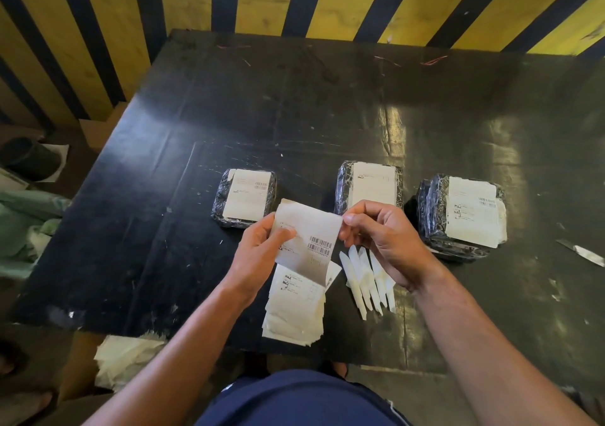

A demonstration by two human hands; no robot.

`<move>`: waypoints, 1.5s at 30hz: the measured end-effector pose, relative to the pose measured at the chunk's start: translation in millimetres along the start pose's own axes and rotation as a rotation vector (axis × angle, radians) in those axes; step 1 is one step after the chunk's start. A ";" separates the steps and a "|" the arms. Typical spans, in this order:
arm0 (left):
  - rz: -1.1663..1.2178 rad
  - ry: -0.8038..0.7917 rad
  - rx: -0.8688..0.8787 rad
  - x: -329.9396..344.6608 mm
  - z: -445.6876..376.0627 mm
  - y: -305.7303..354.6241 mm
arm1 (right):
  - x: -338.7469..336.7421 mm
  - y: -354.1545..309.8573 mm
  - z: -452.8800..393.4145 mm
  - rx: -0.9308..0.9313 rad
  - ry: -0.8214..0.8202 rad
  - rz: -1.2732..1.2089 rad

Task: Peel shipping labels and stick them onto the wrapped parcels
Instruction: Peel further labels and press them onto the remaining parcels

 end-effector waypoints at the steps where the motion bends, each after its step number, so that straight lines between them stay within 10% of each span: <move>1: 0.002 -0.007 -0.003 0.3 0.2 0.4 | 0.4 -0.5 0.3 0.002 -0.004 -0.001; 9: 0.007 -0.057 -0.072 7.1 -2.3 1.2 | 6.3 2.2 1.4 0.053 0.002 -0.108; 14: -0.093 0.286 0.163 17.7 0.8 -0.1 | 13.8 5.6 2.5 0.030 0.055 -0.105; 18: -0.117 0.058 0.276 29.4 11.4 9.7 | 18.0 5.9 2.3 0.008 0.090 -0.042; 35: 0.000 0.055 0.106 30.5 9.0 12.7 | 29.5 22.2 3.7 -0.071 0.150 0.215; 45: 0.223 0.115 -0.069 11.4 -3.6 7.4 | 8.0 35.9 1.5 0.064 0.419 -0.136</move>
Point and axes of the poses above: each hand's wrist, its own z-axis away from the middle knuckle, its own x-axis out of the palm, y = z × x, the point moved 1 cm from there along -z, towards the middle knuckle, and after that the axes turned 14 degrees about -x, right-handed, at the moved point
